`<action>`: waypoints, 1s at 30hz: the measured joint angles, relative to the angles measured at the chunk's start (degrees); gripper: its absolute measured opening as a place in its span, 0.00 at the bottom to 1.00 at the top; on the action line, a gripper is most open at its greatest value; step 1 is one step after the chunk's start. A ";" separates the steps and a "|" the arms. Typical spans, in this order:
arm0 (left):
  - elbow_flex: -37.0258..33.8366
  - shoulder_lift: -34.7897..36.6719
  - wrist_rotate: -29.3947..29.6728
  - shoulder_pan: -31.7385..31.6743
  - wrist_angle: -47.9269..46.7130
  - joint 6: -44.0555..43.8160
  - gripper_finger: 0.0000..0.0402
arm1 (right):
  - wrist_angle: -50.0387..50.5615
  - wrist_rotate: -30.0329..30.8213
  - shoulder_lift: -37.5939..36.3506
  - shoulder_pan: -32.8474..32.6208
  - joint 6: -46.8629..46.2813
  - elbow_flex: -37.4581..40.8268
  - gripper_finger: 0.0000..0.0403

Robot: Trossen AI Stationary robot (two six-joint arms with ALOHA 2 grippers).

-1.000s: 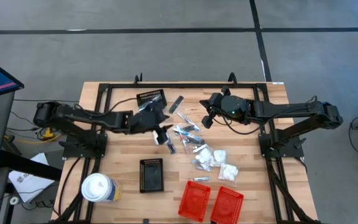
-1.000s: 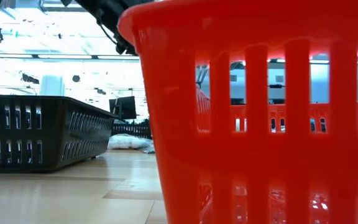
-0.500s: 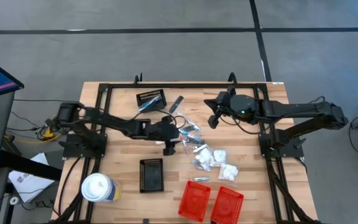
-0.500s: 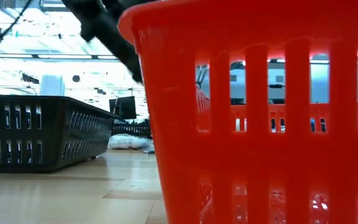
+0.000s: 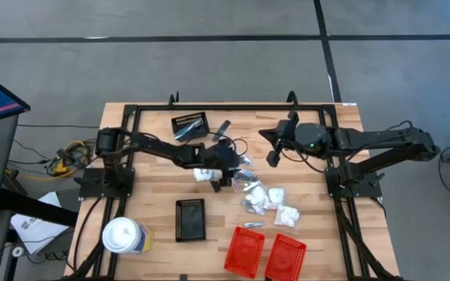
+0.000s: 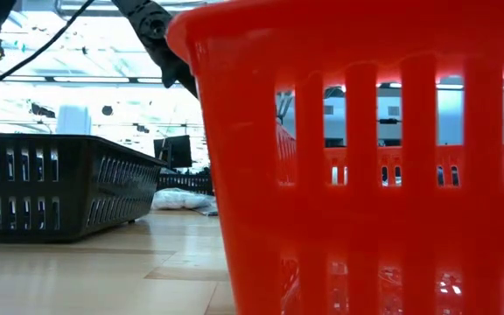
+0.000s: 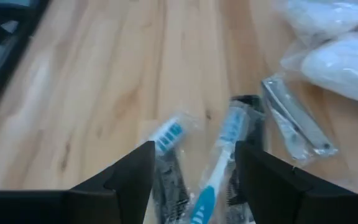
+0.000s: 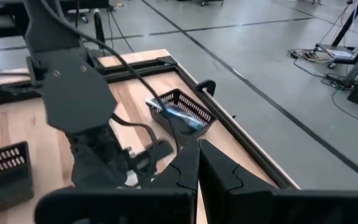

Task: Pick & Place Travel size toiletries
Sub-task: Put the cotton pack into the bottom black bin

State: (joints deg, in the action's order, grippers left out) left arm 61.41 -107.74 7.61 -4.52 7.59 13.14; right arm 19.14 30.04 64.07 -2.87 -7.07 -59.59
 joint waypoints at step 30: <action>2.62 -10.08 -12.69 -2.92 -1.96 2.88 0.56 | 0.38 -0.02 0.11 0.00 0.15 0.02 0.00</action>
State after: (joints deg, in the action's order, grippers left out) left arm 64.03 -117.82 -5.08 -7.44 5.63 16.03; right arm 19.52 30.02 64.18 -2.87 -6.92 -59.57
